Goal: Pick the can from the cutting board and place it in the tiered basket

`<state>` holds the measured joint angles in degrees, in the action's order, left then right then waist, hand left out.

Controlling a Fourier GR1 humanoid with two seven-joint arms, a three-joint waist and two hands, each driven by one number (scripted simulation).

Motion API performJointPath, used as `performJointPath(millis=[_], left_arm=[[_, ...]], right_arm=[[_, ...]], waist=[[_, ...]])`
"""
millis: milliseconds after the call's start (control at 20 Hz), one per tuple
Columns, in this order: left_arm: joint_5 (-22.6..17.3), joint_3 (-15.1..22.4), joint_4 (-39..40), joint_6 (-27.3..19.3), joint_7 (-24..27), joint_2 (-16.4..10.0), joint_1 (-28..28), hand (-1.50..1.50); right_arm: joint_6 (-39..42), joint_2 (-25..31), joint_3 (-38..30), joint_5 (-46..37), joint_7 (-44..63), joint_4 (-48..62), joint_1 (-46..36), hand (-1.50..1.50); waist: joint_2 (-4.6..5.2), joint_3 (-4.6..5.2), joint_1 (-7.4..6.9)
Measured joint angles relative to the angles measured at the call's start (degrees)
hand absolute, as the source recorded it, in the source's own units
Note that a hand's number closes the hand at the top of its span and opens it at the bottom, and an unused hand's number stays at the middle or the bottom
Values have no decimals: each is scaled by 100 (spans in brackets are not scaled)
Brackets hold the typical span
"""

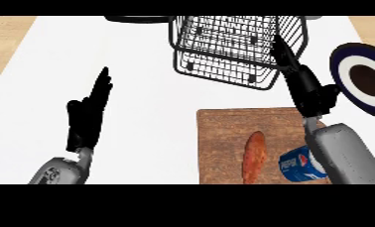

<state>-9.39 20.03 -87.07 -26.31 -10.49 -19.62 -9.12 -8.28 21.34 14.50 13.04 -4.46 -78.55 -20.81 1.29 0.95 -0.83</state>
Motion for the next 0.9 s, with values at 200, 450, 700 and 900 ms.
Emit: performJointPath(millis=[200, 450, 700, 900], left_arm=[[154, -220, 153, 3, 214, -260, 47, 0], [346, -477, 191, -40, 342, -721, 162, 0], [316, -657, 168, 153, 461, -1033, 275, 0], [218, -779, 146, 376, 552, -1178, 310, 0]], right_arm=[[-207, -49, -586, 525, -251, -423, 517, 150], [-1140, 96, -1425, 750, 231, -156, 1482, -150], [-2262, 318, -1787, 548, 1080, -498, 2740, -150], [-2473, 894, -1817, 434, 1959, -1767, 3747, -150]], waist=[[-181, -62, 173], [-216, -76, 620], [-217, -62, 610], [-209, -56, 511]])
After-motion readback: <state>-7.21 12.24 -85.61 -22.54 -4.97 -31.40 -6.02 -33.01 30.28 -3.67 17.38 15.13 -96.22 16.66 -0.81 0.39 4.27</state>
